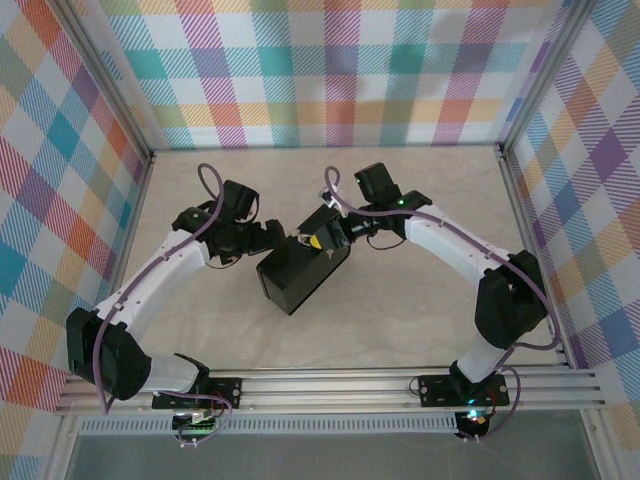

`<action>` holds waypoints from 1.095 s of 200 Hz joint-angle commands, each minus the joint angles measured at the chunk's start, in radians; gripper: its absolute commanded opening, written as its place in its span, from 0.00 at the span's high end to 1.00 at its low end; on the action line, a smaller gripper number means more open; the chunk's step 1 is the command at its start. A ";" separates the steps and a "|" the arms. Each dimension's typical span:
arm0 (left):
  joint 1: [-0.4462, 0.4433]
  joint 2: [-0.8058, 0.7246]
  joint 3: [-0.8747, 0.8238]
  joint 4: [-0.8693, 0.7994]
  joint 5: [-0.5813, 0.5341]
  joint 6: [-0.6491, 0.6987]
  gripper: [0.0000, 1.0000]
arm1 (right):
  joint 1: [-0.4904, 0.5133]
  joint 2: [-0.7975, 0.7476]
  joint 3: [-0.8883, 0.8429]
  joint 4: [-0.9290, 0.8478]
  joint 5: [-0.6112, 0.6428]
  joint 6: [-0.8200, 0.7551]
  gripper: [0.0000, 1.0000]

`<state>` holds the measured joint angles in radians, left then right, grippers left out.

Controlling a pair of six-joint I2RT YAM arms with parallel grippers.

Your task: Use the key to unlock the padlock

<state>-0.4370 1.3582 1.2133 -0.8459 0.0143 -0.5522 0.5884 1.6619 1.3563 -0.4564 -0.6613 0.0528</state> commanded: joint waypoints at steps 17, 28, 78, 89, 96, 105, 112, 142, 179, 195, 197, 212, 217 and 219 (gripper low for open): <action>-0.014 0.009 -0.030 0.010 0.030 0.021 0.00 | -0.005 -0.014 -0.053 0.246 -0.033 0.429 0.82; -0.014 0.008 -0.038 0.019 0.043 0.018 0.00 | -0.005 -0.020 -0.068 0.278 -0.006 0.502 0.82; -0.016 0.017 -0.037 0.037 0.091 0.017 0.01 | 0.001 -0.072 -0.085 0.321 0.093 0.637 0.84; -0.016 0.022 -0.033 0.043 0.104 0.018 0.01 | 0.014 -0.073 -0.068 0.290 0.121 0.619 0.85; -0.015 0.025 -0.031 0.048 0.109 0.017 0.01 | 0.025 -0.070 -0.054 0.259 0.139 0.598 0.84; -0.016 0.029 -0.030 0.051 0.114 0.017 0.01 | 0.037 -0.061 -0.033 0.214 0.163 0.570 0.82; -0.016 0.032 -0.028 0.053 0.116 0.017 0.01 | 0.044 -0.052 -0.022 0.185 0.180 0.549 0.81; -0.016 0.046 -0.018 0.047 0.112 0.017 0.01 | 0.043 -0.031 -0.023 0.145 0.246 0.521 0.82; -0.016 0.050 -0.010 0.039 0.106 0.013 0.01 | 0.032 -0.014 -0.029 0.208 0.183 0.622 0.83; -0.018 0.051 -0.011 0.044 0.125 0.012 0.02 | 0.033 -0.023 -0.032 0.244 0.181 0.674 0.84; -0.019 0.050 -0.011 0.046 0.128 0.012 0.02 | 0.033 -0.025 -0.034 0.250 0.182 0.681 0.84; -0.031 0.052 -0.009 0.063 0.170 0.024 0.03 | 0.036 -0.035 -0.047 0.290 0.195 0.706 0.85; -0.036 0.054 -0.008 0.066 0.184 0.026 0.03 | 0.038 -0.038 -0.051 0.297 0.206 0.704 0.85; -0.038 0.056 -0.009 0.067 0.188 0.028 0.03 | 0.039 -0.039 -0.052 0.301 0.211 0.702 0.85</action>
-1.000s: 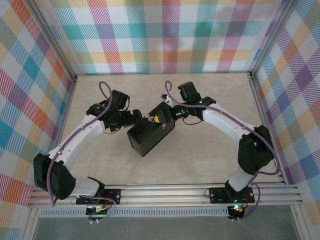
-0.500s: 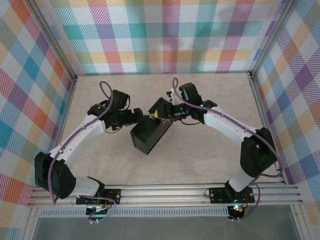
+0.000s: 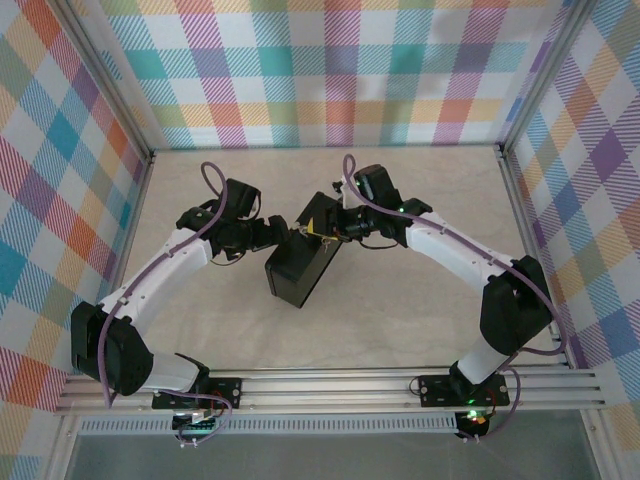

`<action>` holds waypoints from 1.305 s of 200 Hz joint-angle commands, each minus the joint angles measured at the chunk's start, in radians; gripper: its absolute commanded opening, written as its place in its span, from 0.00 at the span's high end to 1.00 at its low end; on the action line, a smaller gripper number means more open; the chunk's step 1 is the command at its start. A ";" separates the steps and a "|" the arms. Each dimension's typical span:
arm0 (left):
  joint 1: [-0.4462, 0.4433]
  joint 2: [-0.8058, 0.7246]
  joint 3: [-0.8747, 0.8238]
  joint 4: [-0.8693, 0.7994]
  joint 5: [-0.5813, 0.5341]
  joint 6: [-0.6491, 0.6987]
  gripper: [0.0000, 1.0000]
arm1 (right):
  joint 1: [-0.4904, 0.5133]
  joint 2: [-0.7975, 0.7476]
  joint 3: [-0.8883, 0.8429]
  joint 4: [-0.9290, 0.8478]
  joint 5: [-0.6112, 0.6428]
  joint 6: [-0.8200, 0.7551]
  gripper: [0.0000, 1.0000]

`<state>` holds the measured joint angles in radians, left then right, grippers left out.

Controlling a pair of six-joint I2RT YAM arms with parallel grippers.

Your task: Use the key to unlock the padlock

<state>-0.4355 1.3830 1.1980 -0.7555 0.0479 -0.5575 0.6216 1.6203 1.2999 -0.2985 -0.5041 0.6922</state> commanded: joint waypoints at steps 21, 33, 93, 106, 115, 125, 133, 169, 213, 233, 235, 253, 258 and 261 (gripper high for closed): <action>-0.057 0.045 0.014 -0.020 0.200 0.042 0.06 | 0.021 0.009 -0.001 0.159 0.079 0.014 0.85; -0.061 0.050 0.013 -0.013 0.237 0.044 0.07 | 0.033 0.012 -0.013 0.174 0.115 -0.024 0.84; -0.062 0.067 0.041 -0.046 0.256 0.066 0.08 | 0.035 -0.004 -0.090 0.323 0.122 0.161 0.83; -0.062 0.067 0.047 -0.052 0.234 0.067 0.07 | 0.034 -0.009 -0.079 0.301 0.123 0.178 0.83; -0.057 0.068 0.050 -0.056 0.223 0.067 0.07 | 0.031 -0.008 -0.060 0.269 0.118 0.179 0.82; -0.052 0.067 0.055 -0.059 0.213 0.065 0.07 | 0.027 -0.005 -0.038 0.232 0.111 0.181 0.81; -0.047 0.064 0.055 -0.054 0.213 0.059 0.07 | 0.022 -0.005 -0.028 0.212 0.104 0.195 0.81; -0.039 0.068 0.093 -0.049 0.231 0.050 0.07 | -0.003 -0.023 -0.016 0.156 0.088 0.233 0.67; -0.039 0.082 0.155 -0.067 0.231 0.046 0.07 | -0.036 -0.012 0.026 0.030 0.113 0.133 0.60; -0.038 0.094 0.179 -0.081 0.221 0.051 0.07 | -0.052 -0.019 0.025 0.007 0.121 0.102 0.60; -0.038 0.095 0.183 -0.083 0.221 0.054 0.07 | -0.052 -0.019 0.025 0.004 0.123 0.096 0.60; -0.037 0.105 0.197 -0.094 0.213 0.059 0.07 | -0.057 -0.024 0.042 -0.035 0.140 0.039 0.60; -0.037 0.107 0.200 -0.098 0.209 0.061 0.07 | -0.056 -0.024 0.051 -0.047 0.140 0.019 0.59; -0.036 0.108 0.203 -0.101 0.206 0.061 0.07 | -0.057 -0.025 0.055 -0.056 0.142 0.003 0.59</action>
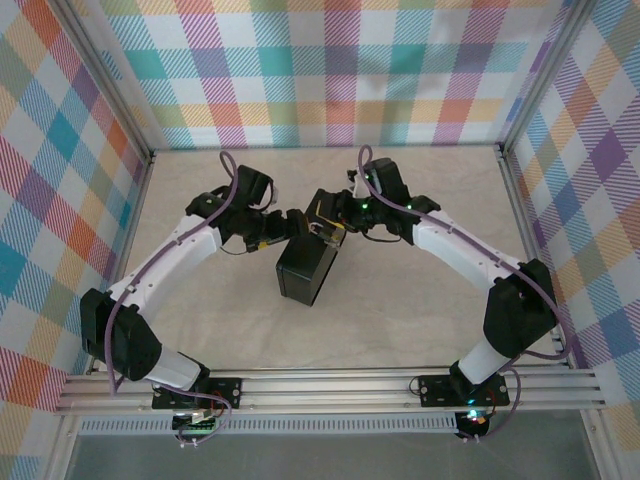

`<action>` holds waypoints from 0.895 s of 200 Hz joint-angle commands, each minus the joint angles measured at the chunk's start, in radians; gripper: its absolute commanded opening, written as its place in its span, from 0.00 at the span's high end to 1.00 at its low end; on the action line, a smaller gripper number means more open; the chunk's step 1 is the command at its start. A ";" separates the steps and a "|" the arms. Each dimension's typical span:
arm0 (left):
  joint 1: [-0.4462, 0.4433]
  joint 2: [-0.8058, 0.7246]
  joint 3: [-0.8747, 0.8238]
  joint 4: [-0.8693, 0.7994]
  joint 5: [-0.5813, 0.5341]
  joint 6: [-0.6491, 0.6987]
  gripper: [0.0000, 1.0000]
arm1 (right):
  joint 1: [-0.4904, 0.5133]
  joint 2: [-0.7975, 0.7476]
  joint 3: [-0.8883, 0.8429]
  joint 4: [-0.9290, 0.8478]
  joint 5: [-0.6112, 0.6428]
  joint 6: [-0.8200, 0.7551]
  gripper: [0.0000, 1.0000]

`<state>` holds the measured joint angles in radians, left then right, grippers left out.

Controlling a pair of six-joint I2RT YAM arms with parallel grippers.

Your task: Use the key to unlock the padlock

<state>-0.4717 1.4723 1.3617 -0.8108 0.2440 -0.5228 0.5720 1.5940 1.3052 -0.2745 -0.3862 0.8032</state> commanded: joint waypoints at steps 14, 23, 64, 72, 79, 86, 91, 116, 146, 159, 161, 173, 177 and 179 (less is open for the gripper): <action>0.008 0.019 0.043 -0.049 0.009 0.030 0.07 | -0.008 -0.003 0.077 -0.124 0.020 -0.212 0.58; 0.015 0.017 0.045 -0.051 0.011 0.030 0.06 | -0.008 -0.009 0.091 -0.146 0.006 -0.287 0.57; 0.065 0.012 0.045 -0.068 0.008 0.025 0.05 | 0.025 -0.072 0.099 -0.228 0.051 -0.667 0.55; 0.071 0.011 0.045 -0.070 0.010 0.026 0.05 | 0.048 -0.082 0.092 -0.231 0.077 -0.749 0.53; 0.074 0.010 0.045 -0.073 0.010 0.026 0.05 | 0.065 -0.090 0.077 -0.225 0.083 -0.837 0.52; 0.077 0.010 0.042 -0.074 0.011 0.026 0.05 | 0.077 -0.099 0.058 -0.214 0.083 -0.912 0.51; 0.080 0.009 0.041 -0.076 0.011 0.025 0.05 | 0.086 -0.104 0.042 -0.205 0.088 -0.964 0.50; 0.087 -0.003 0.029 -0.077 0.011 0.023 0.05 | 0.094 -0.128 -0.009 -0.168 0.054 -1.142 0.45; 0.093 -0.015 0.016 -0.077 0.017 0.023 0.05 | 0.097 -0.164 -0.078 -0.154 0.082 -1.379 0.42; 0.096 -0.014 0.012 -0.077 0.018 0.024 0.05 | 0.098 -0.177 -0.112 -0.123 0.101 -1.446 0.41; 0.097 -0.015 0.013 -0.077 0.019 0.023 0.05 | 0.098 -0.179 -0.116 -0.117 0.106 -1.451 0.41; 0.099 -0.015 0.012 -0.077 0.023 0.025 0.05 | 0.098 -0.179 -0.130 -0.096 0.124 -1.484 0.40; 0.100 -0.015 0.012 -0.079 0.023 0.026 0.05 | 0.098 -0.177 -0.132 -0.089 0.131 -1.494 0.40; 0.100 -0.015 0.011 -0.080 0.023 0.026 0.05 | 0.101 -0.177 -0.133 -0.085 0.134 -1.499 0.40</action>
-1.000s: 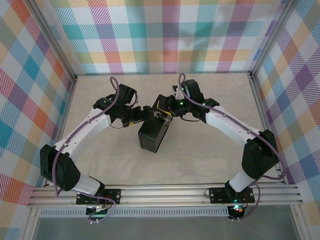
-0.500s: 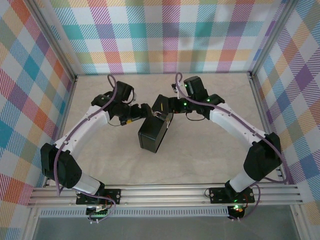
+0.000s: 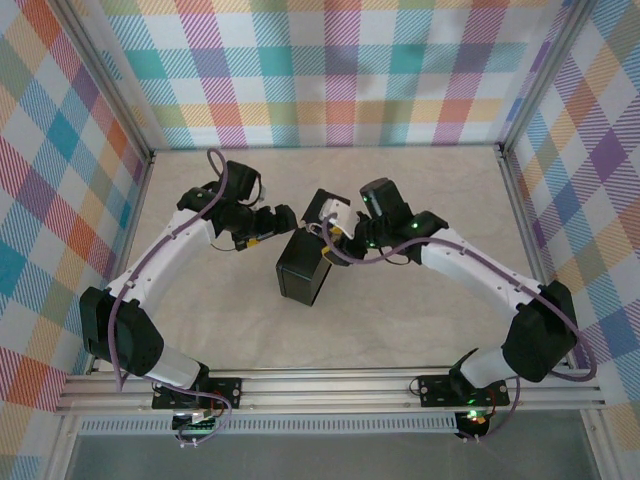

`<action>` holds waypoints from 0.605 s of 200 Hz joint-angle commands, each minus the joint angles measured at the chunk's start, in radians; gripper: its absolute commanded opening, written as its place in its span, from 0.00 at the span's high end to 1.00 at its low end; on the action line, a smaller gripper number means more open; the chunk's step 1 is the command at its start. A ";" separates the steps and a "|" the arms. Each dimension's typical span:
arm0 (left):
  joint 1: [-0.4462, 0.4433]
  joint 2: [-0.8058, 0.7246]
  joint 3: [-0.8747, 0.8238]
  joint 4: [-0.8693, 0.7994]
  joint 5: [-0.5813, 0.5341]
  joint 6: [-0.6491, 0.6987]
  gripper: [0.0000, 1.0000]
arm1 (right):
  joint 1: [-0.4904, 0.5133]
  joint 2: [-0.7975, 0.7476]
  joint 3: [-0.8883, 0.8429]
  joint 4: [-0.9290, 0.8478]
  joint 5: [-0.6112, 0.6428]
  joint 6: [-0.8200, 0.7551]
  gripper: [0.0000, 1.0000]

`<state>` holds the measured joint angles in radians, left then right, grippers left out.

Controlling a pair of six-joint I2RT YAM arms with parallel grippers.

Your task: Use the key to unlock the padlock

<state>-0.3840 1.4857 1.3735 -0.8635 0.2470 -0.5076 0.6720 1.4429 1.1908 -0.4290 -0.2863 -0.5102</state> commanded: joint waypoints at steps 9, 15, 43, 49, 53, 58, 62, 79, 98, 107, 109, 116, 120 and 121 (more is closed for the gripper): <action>0.013 -0.029 0.001 -0.028 0.021 0.011 0.05 | 0.000 -0.025 -0.027 0.098 0.054 -0.200 0.40; 0.014 -0.031 -0.002 -0.031 0.021 0.014 0.05 | 0.002 -0.029 -0.036 0.120 0.063 -0.207 0.40; 0.019 -0.047 -0.027 -0.027 0.023 0.017 0.05 | 0.019 -0.041 -0.066 0.192 0.110 -0.262 0.40; 0.020 -0.050 -0.032 -0.025 0.026 0.017 0.05 | 0.024 -0.038 -0.066 0.190 0.123 -0.281 0.40; 0.022 -0.049 -0.034 -0.023 0.027 0.017 0.05 | 0.026 -0.036 -0.066 0.187 0.128 -0.292 0.40; 0.023 -0.051 -0.036 -0.023 0.028 0.017 0.05 | 0.031 -0.030 -0.065 0.185 0.138 -0.303 0.40; 0.023 -0.051 -0.039 -0.022 0.029 0.017 0.05 | 0.033 -0.027 -0.063 0.181 0.144 -0.310 0.40; 0.027 -0.048 -0.039 -0.019 0.036 0.018 0.05 | 0.035 -0.014 -0.058 0.167 0.151 -0.331 0.41; 0.028 -0.040 -0.031 -0.018 0.041 0.019 0.05 | 0.038 -0.005 -0.057 0.162 0.156 -0.350 0.41; 0.028 -0.039 -0.027 -0.019 0.044 0.021 0.05 | 0.038 0.000 -0.052 0.155 0.156 -0.360 0.41; 0.028 -0.038 -0.026 -0.019 0.044 0.021 0.05 | 0.039 0.002 -0.051 0.151 0.157 -0.362 0.41; 0.029 -0.038 -0.023 -0.019 0.044 0.022 0.05 | 0.040 0.008 -0.046 0.140 0.152 -0.369 0.41; 0.030 -0.039 -0.022 -0.019 0.045 0.023 0.05 | 0.040 0.012 -0.043 0.132 0.149 -0.373 0.41; 0.030 -0.039 -0.022 -0.019 0.046 0.023 0.05 | 0.040 0.012 -0.042 0.131 0.149 -0.374 0.41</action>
<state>-0.3641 1.4666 1.3449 -0.8635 0.2718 -0.5037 0.7021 1.4319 1.1328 -0.2848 -0.1345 -0.8249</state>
